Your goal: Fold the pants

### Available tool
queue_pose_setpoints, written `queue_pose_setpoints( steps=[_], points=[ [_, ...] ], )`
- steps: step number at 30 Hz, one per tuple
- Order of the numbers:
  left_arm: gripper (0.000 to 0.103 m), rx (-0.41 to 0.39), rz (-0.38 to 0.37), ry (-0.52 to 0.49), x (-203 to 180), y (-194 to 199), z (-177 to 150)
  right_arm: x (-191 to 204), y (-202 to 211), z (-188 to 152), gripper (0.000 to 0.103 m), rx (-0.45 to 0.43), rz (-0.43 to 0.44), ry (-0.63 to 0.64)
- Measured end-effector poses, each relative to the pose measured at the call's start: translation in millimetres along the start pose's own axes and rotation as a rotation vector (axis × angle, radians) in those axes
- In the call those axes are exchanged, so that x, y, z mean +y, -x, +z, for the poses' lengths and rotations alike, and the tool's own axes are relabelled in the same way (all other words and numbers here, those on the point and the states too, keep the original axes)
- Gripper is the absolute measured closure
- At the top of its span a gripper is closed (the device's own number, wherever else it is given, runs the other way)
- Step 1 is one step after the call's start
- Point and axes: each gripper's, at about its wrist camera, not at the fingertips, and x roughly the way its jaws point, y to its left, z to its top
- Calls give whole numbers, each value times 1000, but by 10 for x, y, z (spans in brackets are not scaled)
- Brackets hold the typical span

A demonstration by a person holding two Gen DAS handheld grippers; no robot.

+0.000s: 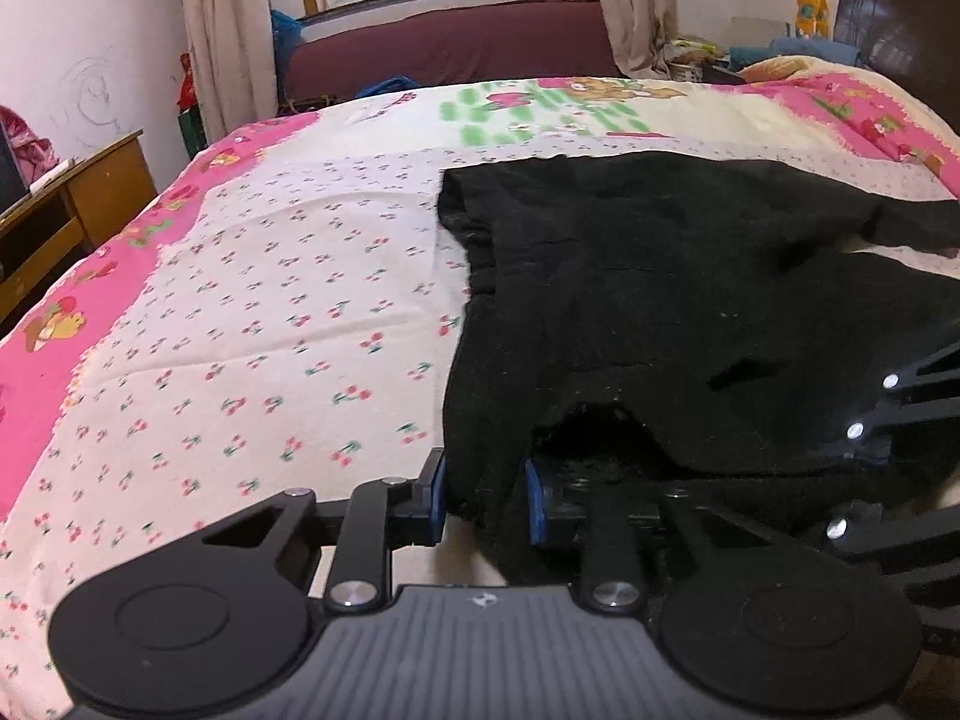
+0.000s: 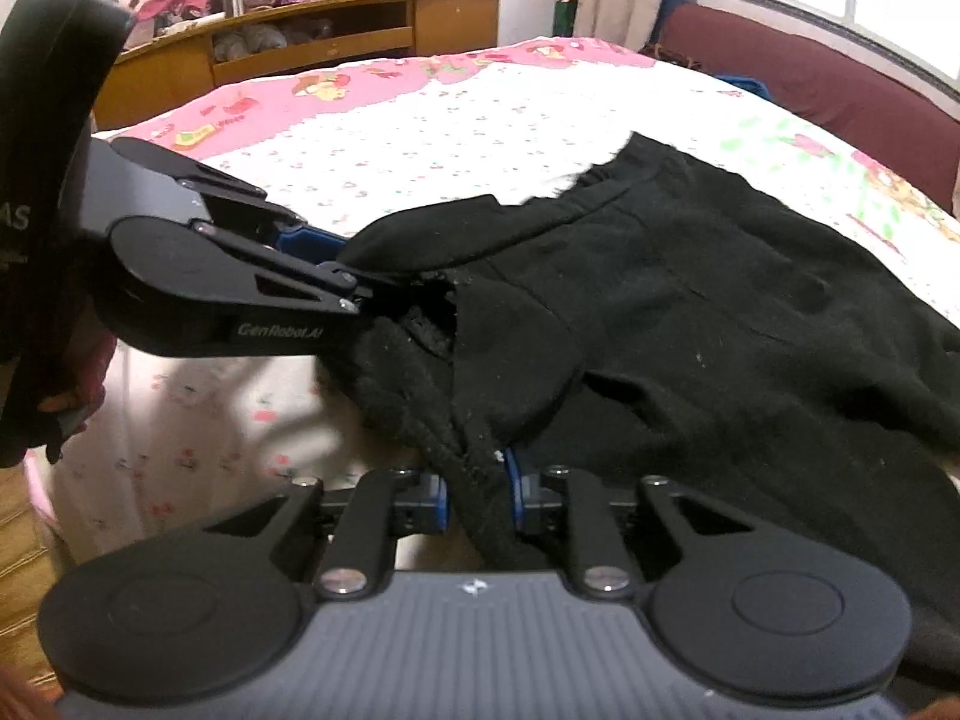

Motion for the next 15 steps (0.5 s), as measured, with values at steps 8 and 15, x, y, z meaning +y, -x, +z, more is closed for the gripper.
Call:
queue_pose_setpoints(
  steps=[8, 15],
  points=[
    [64, 56, 31, -7, 149, -35, -133, 272, -213, 18, 79, 42, 11, 50],
    [58, 31, 80, -62, 13, 58, -117, 13, 188, -99, 61, -37, 27, -19]
  ],
)
